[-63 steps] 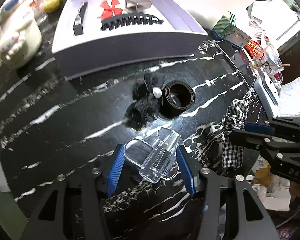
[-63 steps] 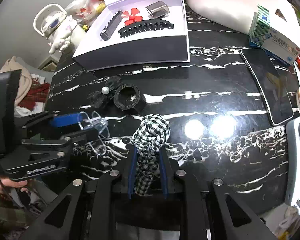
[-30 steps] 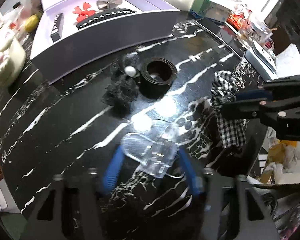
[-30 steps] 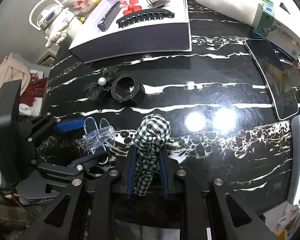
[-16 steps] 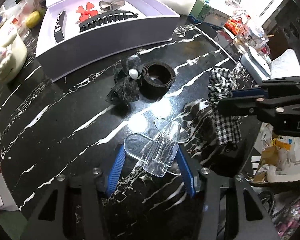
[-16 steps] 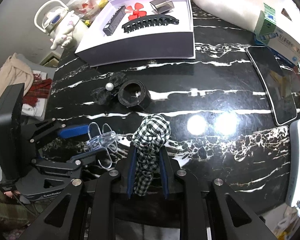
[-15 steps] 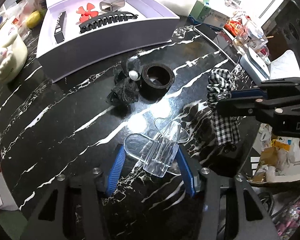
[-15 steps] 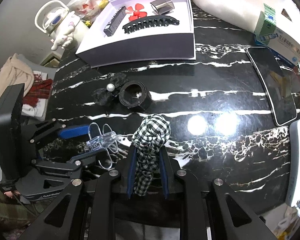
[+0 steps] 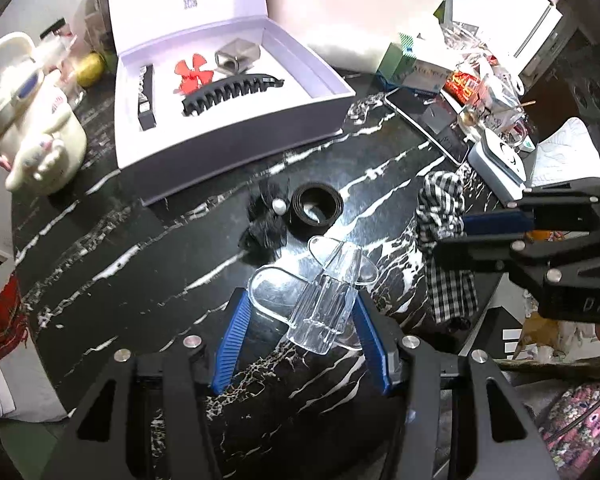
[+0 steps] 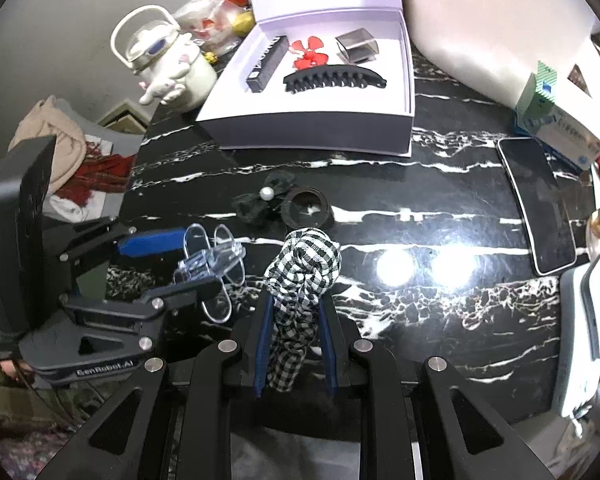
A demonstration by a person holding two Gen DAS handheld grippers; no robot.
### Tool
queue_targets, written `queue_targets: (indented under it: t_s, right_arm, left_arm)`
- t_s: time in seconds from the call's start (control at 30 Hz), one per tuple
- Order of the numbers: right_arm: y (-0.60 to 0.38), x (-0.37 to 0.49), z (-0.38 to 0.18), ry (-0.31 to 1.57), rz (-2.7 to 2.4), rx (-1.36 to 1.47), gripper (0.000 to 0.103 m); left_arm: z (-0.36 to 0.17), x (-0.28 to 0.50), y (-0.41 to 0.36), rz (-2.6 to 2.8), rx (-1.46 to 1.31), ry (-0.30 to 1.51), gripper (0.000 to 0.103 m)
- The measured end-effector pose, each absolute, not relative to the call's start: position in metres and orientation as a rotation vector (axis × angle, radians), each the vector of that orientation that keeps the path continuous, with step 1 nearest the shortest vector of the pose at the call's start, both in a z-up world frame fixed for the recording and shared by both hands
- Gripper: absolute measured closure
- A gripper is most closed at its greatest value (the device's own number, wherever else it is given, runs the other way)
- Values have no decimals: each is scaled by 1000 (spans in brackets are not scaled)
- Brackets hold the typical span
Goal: Organize rigid objects
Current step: 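Lift the clear plastic piece with the left gripper while the right gripper lifts the scrunchie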
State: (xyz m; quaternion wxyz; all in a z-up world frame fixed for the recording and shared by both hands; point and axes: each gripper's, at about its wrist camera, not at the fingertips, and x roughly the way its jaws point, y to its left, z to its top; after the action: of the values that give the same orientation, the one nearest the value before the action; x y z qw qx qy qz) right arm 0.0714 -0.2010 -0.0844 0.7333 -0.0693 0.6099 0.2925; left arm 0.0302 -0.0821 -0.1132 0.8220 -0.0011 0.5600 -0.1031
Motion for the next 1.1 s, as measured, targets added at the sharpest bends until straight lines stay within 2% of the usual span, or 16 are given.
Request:
queue_targets:
  t_s: [0.57, 1.1]
  right_arm:
    - [-196, 89, -57, 1296, 676, -154, 81]
    - [-176, 131, -59, 1282, 709, -194, 81]
  left_arm:
    - [-71, 51, -79, -170, 12, 1109, 51]
    - [-72, 95, -59, -144, -19, 1118, 51]
